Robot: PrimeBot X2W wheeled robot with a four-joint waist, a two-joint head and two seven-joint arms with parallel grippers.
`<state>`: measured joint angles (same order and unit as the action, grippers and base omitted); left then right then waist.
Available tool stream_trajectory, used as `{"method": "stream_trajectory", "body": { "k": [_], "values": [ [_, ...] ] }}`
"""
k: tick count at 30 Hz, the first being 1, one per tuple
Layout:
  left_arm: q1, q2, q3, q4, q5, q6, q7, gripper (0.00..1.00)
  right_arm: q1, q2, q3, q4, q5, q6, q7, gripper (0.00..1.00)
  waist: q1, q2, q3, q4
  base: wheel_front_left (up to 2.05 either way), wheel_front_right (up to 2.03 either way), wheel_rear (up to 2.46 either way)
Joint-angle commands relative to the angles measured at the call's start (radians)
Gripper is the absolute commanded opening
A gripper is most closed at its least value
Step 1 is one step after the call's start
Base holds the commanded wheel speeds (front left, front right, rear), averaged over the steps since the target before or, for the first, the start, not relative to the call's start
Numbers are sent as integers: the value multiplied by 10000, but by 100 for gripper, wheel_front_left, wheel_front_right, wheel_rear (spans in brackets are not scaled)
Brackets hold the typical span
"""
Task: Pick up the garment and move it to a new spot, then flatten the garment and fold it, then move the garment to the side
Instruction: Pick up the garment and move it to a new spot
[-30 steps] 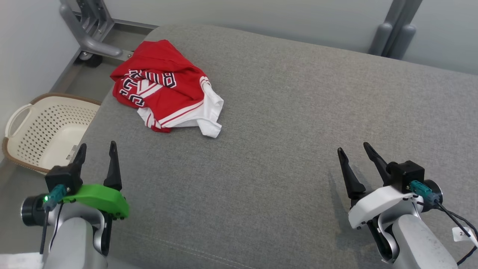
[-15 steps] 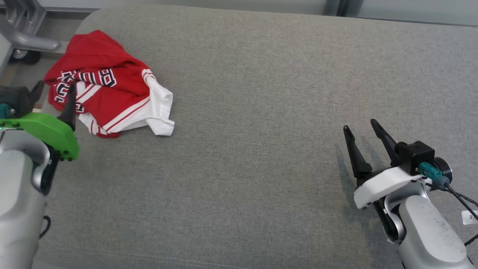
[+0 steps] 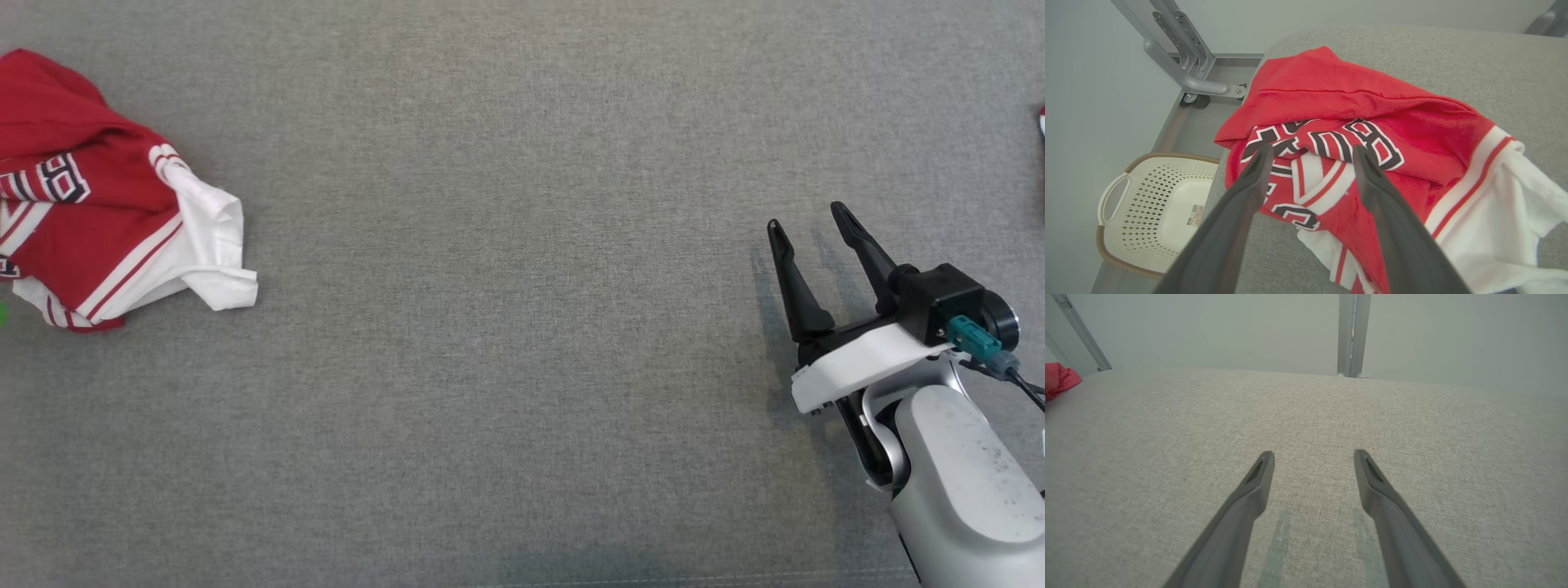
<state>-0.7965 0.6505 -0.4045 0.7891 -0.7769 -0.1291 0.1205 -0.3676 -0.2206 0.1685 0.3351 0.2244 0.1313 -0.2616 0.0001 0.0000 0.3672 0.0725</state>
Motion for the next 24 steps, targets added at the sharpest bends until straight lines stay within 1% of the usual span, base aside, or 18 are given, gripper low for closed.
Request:
{"method": "stream_trajectory", "body": {
  "k": [1, 5, 10, 11, 13, 18, 19, 20, 24],
  "values": [
    [-210, 240, 10, 204, -194, -22, 89, 100, -165, -76, -29, -121, -90, -11, -44, 100, -1, 0, 667, -671, 0, 0, 0],
    [-340, 492, 12, 793, -361, -22, 289, 100, -195, -190, -110, -324, -112, -11, -44, 100, -1, 0, 1078, -941, 0, 0, 0],
    [-595, 457, 92, 1553, -503, 93, 334, 100, -245, -372, -299, -552, -93, -11, -44, 100, -1, 0, 1640, -1105, 0, 0, 0],
    [-638, 344, 138, 1854, -558, 190, 286, 100, -268, -422, -363, -656, -94, -11, -44, 100, -1, 0, 1824, -1126, 0, 0, 0],
    [-719, 212, 177, 2136, -664, 238, 353, 100, -296, -466, -414, -744, -106, -11, -44, 100, -1, 0, 1955, -1138, 0, 0, 0],
    [-678, -347, 146, 2613, -781, 173, 259, 100, -319, -471, -498, -917, -180, -11, -42, 100, -1, 0, 2146, -1127, 0, 0, 0],
    [-666, -468, 114, 2694, -807, 154, 245, 78, -337, -456, -487, -943, -185, -11, -44, 100, -1, 0, 2140, -1120, 0, 0, 0],
    [-670, -565, 90, 2734, -829, 129, 146, 0, -359, -448, -476, -954, -211, -11, -42, 100, -1, 0, 2115, -1110, 0, 0, 0],
    [-690, -648, -46, 2770, -776, 9, -222, 0, -376, -317, -457, -892, -203, -11, -42, 100, -1, 0, 1801, -1092, 0, 0, 0]
  ]
}}
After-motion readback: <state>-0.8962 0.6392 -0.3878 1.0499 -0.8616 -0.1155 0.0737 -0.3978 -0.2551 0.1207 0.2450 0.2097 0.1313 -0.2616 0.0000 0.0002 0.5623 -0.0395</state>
